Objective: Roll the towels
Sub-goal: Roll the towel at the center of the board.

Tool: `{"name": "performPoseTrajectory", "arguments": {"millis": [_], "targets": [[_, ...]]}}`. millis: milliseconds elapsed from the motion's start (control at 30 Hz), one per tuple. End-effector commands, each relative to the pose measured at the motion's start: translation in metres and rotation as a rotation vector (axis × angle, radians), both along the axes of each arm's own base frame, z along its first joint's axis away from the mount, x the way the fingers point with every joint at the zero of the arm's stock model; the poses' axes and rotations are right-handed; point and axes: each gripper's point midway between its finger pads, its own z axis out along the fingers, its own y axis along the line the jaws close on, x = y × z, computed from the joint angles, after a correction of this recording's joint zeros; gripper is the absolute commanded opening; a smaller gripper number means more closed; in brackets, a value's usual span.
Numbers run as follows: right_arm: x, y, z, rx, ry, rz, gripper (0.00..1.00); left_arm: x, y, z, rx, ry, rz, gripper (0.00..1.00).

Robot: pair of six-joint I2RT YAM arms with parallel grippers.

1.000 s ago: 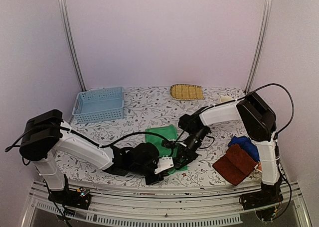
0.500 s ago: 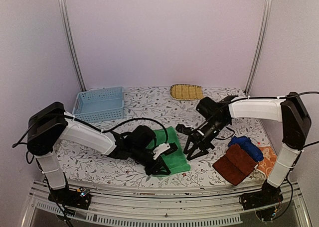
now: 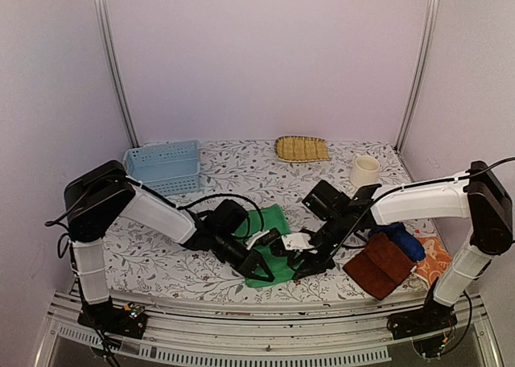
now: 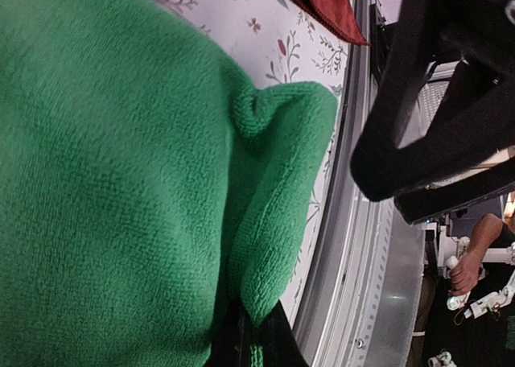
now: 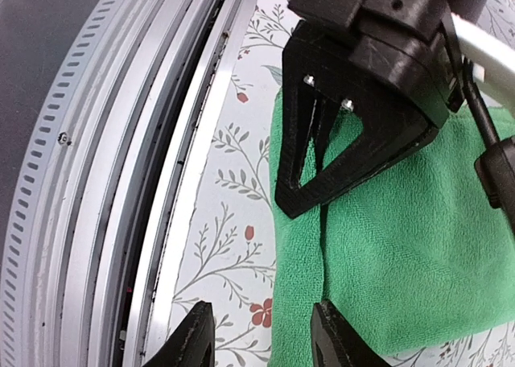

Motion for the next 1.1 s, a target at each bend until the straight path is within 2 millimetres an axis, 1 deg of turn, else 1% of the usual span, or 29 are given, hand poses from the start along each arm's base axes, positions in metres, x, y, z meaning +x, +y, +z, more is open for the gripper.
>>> {"name": "performPoseTrajectory", "arguments": {"millis": [0,67,200,233,267,467,600,633,733,833,867,933,967,1000,1033,1067], "targets": [[0.005,0.015,-0.003,0.019,-0.150,0.028,0.43,0.001,0.007,0.008,-0.043,0.082,0.068,0.00],[0.001,0.019,-0.006,0.015,-0.172,0.041,0.43,0.002,0.007,0.010,-0.061,0.094,0.092,0.00],[-0.003,0.024,-0.014,0.004,-0.194,0.067,0.42,0.006,0.006,0.007,-0.067,0.137,0.132,0.00],[-0.004,0.024,-0.016,-0.003,-0.200,0.071,0.43,0.007,0.008,-0.003,-0.046,0.162,0.145,0.00],[-0.004,0.024,-0.019,-0.009,-0.208,0.076,0.43,0.007,0.009,-0.007,-0.040,0.177,0.152,0.00],[-0.002,0.026,-0.034,-0.028,-0.226,0.090,0.43,0.009,0.015,-0.018,-0.013,0.219,0.177,0.00],[0.001,0.025,-0.048,-0.056,-0.232,0.096,0.42,0.008,0.019,-0.026,0.006,0.240,0.189,0.00],[0.001,0.025,-0.052,-0.063,-0.233,0.097,0.42,0.008,0.019,-0.027,0.007,0.243,0.191,0.00],[0.001,0.022,-0.065,-0.090,-0.225,0.102,0.35,0.009,0.020,-0.026,0.004,0.240,0.194,0.00],[0.003,0.020,-0.077,-0.119,-0.223,0.095,0.31,0.010,0.018,-0.020,-0.014,0.217,0.189,0.00],[0.002,0.018,-0.080,-0.126,-0.218,0.096,0.27,0.011,0.019,-0.017,-0.017,0.204,0.193,0.01],[-0.003,0.017,-0.082,-0.134,-0.190,0.107,0.14,0.015,0.022,-0.009,-0.022,0.139,0.193,0.13],[-0.008,0.015,-0.083,-0.145,-0.157,0.115,0.11,0.018,0.025,-0.004,-0.018,0.092,0.202,0.19],[-0.015,0.015,-0.081,-0.145,-0.118,0.125,0.09,0.021,0.030,-0.001,-0.008,0.041,0.211,0.23],[-0.022,0.014,-0.078,-0.142,-0.073,0.135,0.07,0.027,0.036,0.007,-0.001,-0.030,0.235,0.27],[-0.029,0.012,-0.076,-0.145,-0.030,0.144,0.06,0.028,0.042,0.006,0.020,-0.073,0.245,0.30]]}}
